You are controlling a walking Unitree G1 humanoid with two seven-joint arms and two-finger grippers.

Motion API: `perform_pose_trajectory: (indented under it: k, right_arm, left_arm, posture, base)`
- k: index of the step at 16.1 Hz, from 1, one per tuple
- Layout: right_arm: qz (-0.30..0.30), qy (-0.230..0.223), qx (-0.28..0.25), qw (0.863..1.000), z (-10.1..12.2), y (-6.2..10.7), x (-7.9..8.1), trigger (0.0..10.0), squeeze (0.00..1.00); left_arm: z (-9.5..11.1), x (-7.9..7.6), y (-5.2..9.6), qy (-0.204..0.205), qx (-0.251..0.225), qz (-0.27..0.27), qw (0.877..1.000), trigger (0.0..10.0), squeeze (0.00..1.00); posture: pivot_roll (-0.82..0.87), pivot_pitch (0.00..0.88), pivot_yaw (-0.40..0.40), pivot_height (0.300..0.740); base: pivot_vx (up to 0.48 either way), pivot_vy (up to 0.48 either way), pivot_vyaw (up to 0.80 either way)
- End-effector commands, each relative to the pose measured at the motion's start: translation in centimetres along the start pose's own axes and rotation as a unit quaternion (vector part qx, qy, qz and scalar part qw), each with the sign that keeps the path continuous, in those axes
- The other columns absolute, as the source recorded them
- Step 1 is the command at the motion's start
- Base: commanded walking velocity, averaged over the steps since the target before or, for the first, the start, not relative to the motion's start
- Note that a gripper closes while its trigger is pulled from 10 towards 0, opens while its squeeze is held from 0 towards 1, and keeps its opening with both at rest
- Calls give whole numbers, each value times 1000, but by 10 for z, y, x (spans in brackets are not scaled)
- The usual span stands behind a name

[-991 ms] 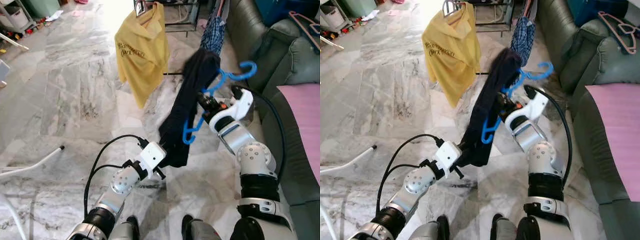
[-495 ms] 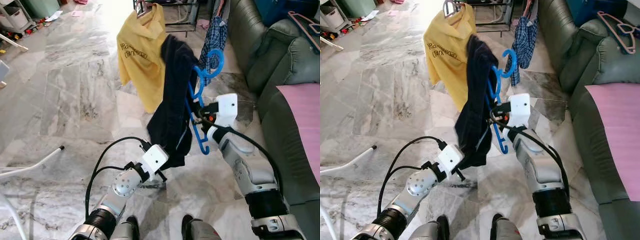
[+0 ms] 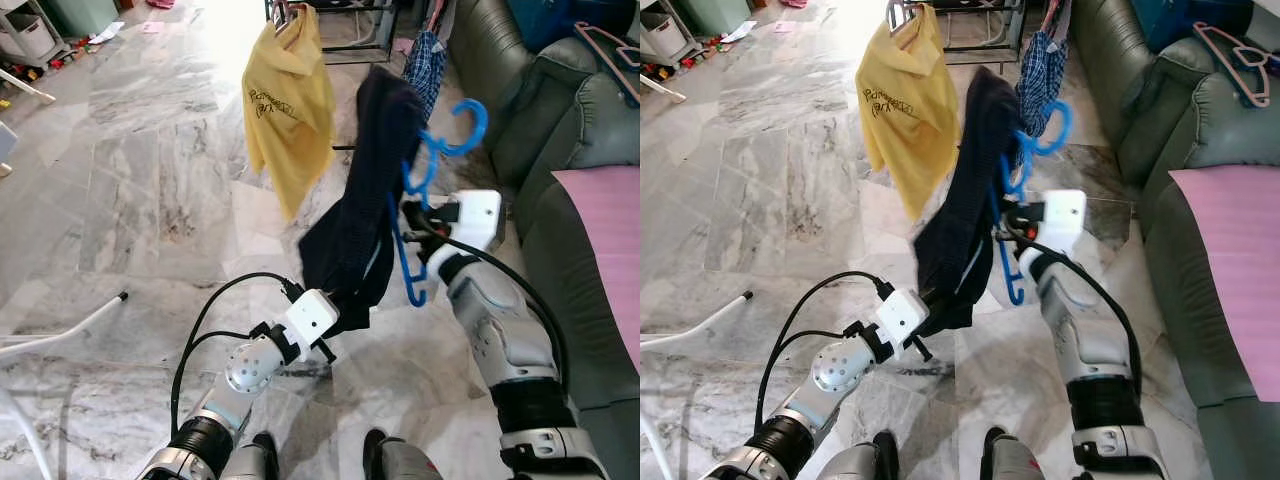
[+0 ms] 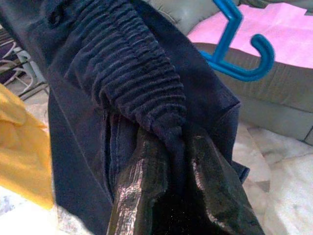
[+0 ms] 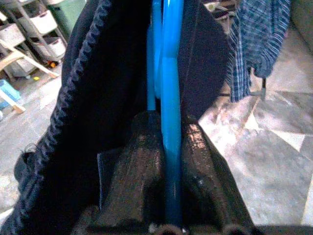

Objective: Hang hanger

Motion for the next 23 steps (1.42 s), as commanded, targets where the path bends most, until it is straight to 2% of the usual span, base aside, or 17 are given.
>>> perform_pose_trajectory:
  k: [1, 3, 4, 6, 8, 9, 10, 11, 16, 20, 21, 23]
  right_arm:
    - [-8, -43, -85, 995, 42, -3, -2, 10000, 0]
    - [-14, -144, -113, 983, 54, -3, -5, 10000, 0]
    - [-4, -174, -123, 977, 58, -3, -2, 10000, 0]
    - [29, -186, -126, 974, 62, -3, 11, 10000, 0]
    - [66, -137, -117, 981, 57, -1, 29, 10000, 0]
    - [71, -122, -113, 984, 55, 1, 33, 10000, 0]
    - [73, -112, -113, 984, 54, 1, 34, 10000, 0]
    - [74, -80, -113, 988, 53, 3, 36, 10000, 0]
    - [80, 38, -120, 989, 46, 8, 42, 10000, 0]
    - [70, 74, -106, 989, 33, 9, 37, 10000, 0]
    - [65, 83, -98, 990, 28, 9, 35, 10000, 0]
    - [56, 97, -91, 990, 19, 11, 34, 10000, 0]
  left_arm:
    - [-20, -11, 9, 7, 40, -20, 999, 10000, 0]
    - [-26, -13, 9, 3, 56, -19, 998, 10000, 0]
    - [-31, -15, 10, 4, 67, -18, 998, 10000, 0]
    - [-39, -18, 11, 3, 88, -19, 996, 10000, 0]
    - [-44, -22, 11, 11, 102, -26, 994, 10000, 0]
    - [-45, -22, 11, 14, 104, -25, 994, 10000, 224]
    - [-46, -23, 11, 20, 107, -27, 994, 10000, 859]
    - [-48, -24, 11, 28, 110, -31, 993, 10000, 1000]
    - [-52, -33, 6, 45, 124, -36, 991, 10000, 1000]
    - [-44, -48, -10, 67, 117, -29, 990, 10000, 1000]
    - [-43, -52, -13, 72, 112, -18, 991, 10000, 1000]
    - [-35, -41, -18, 70, 87, 54, 992, 10000, 1000]
  posture:
    - [-129, 221, 41, 740]
    - [-131, 223, 40, 740]
    - [-130, 224, 39, 740]
    - [-133, 225, 40, 740]
    - [-133, 225, 42, 740]
    - [-133, 225, 42, 740]
    - [-133, 224, 44, 740]
    - [-132, 223, 43, 740]
    - [-130, 219, 47, 740]
    - [-126, 217, 46, 740]
    - [-125, 217, 46, 740]
    - [-124, 220, 46, 740]
  base:
    - [0, 0, 0]
    - [0, 0, 0]
    - [0, 0, 0]
    - [0, 0, 0]
    - [0, 0, 0]
    - [0, 0, 0]
    - [0, 0, 0]
    - [0, 0, 0]
    - [0, 0, 0]
    - [0, 0, 0]
    - [0, 0, 0]
    - [0, 0, 0]
Point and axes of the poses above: a point about 5 cm out from each wrist's last joint towards the gripper, its own y axis pointing back from the gripper into the wrist, its own z axis along the axis of the wrist's last joint, x = y × z, the point moved 4 cm from there along -y, pointing out of the wrist towards the gripper, and after that the axes turned 7 degrees about y, right-handed, at the moved point
